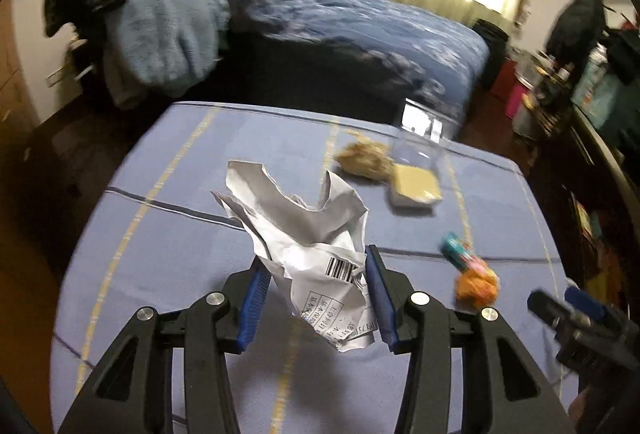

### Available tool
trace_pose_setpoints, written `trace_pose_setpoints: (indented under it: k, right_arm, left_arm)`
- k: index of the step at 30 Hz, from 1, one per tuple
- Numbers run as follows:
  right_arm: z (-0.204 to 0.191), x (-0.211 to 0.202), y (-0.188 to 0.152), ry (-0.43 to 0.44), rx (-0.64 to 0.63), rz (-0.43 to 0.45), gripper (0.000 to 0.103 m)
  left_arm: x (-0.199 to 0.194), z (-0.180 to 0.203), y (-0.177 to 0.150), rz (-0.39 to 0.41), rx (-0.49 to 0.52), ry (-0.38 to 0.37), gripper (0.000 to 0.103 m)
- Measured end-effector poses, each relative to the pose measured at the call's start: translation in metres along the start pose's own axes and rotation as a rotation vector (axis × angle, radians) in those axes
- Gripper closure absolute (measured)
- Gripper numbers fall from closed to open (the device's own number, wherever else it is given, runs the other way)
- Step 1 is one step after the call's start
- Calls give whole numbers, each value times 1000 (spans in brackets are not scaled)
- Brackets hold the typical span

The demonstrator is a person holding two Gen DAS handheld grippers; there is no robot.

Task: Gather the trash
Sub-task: 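Grasp the orange teddy-bear toy with the right tool while the left tool holds the receipt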

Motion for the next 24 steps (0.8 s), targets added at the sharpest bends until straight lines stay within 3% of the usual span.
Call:
trace_pose_setpoints:
  k: [6, 14, 18, 20, 21, 24]
  right_arm:
    - [-3, 2, -6, -25, -54, -7, 11]
    - [-63, 33, -11, 22, -123, -35, 15]
    - [-76, 47, -6, -14, -80, -37, 29]
    - [-76, 50, -3, -37, -61, -26, 42]
    - [-74, 53, -1, -50, -49, -28, 58]
    - [-67, 54, 0, -31, -22, -43, 58]
  left_arm:
    - [-2, 19, 0, 9, 4, -40, 55]
    - [-22, -18, 2, 39, -16, 29, 55]
    - [-27, -36, 0, 36, -26, 52, 55]
    - [-28, -41, -1, 35, -31, 57, 55]
    - [-29, -43, -2, 34, -33, 59, 55]
    - [-30, -44, -4, 29, -37, 56, 55]
Point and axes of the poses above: each gripper's, at about its wrist camera, not at the fingertips, and x roughly the way its jaws point, z to its right, y to its top, the point moved 4 cm from there along x, roughly the way its jaws point, and after that the axes turned 4 degrees about -z, right-handed, at the moved point
